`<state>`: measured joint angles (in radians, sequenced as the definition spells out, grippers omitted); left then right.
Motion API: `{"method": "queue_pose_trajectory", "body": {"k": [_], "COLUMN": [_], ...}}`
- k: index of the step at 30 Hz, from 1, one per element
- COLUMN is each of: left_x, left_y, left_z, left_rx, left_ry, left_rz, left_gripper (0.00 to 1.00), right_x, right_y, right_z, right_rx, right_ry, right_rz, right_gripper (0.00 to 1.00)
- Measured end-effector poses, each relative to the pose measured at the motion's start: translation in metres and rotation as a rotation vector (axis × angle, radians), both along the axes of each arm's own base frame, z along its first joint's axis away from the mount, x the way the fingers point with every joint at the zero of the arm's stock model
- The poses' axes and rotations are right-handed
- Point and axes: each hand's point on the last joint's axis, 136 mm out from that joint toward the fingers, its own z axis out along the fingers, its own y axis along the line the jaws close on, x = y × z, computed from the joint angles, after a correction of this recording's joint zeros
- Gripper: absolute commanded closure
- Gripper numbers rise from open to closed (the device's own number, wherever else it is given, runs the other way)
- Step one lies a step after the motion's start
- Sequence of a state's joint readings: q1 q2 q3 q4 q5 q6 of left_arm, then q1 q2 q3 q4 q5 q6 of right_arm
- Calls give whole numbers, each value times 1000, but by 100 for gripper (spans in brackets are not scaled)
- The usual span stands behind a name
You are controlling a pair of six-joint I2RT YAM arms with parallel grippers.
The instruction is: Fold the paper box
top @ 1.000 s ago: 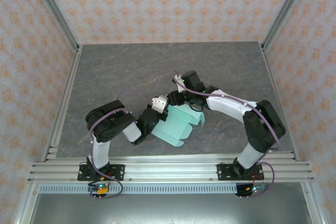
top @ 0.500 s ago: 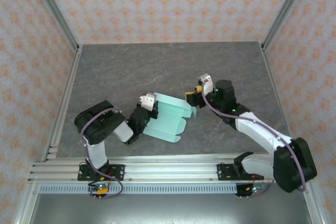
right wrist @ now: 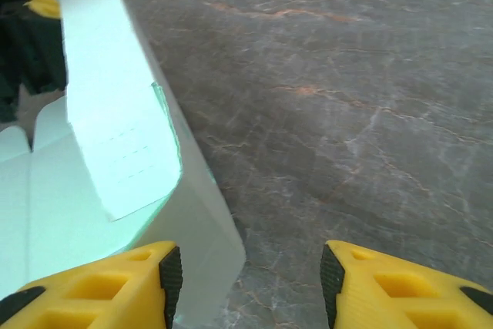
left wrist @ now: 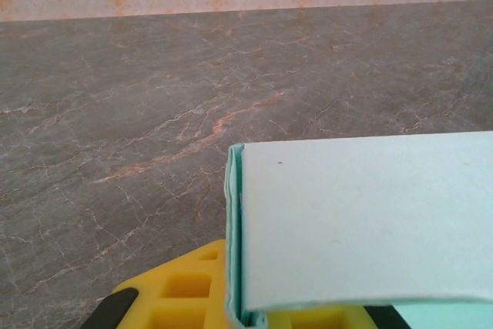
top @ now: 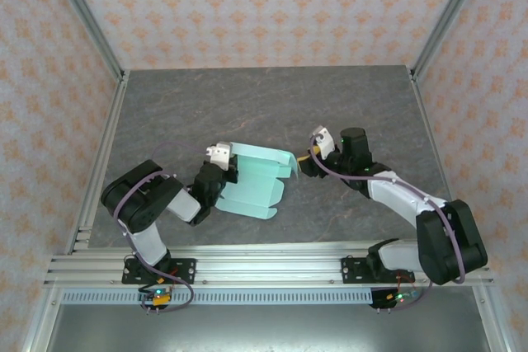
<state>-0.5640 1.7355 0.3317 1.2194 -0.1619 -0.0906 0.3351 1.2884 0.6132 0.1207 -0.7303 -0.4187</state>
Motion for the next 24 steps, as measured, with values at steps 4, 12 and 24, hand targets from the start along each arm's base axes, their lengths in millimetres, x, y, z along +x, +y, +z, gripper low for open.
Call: {"method": "queue_pose_trajectory", "body": {"k": [4, 12, 24], "left_x": [0, -1, 0], "left_y": [-1, -1, 2], "left_z": [2, -5, -5], "left_rx": [-22, -23, -35], "left_ry": [3, 34, 36], "left_rz": [-14, -28, -8], "left_gripper": [100, 100, 100], "right_x": [-4, -20, -15], "right_y": [15, 57, 75], "right_z": [2, -8, -16], "right_rx": [-22, -59, -3], "right_ry": [-19, -1, -43], "right_rz": [99, 301, 211], "right_gripper": [49, 58, 60]}}
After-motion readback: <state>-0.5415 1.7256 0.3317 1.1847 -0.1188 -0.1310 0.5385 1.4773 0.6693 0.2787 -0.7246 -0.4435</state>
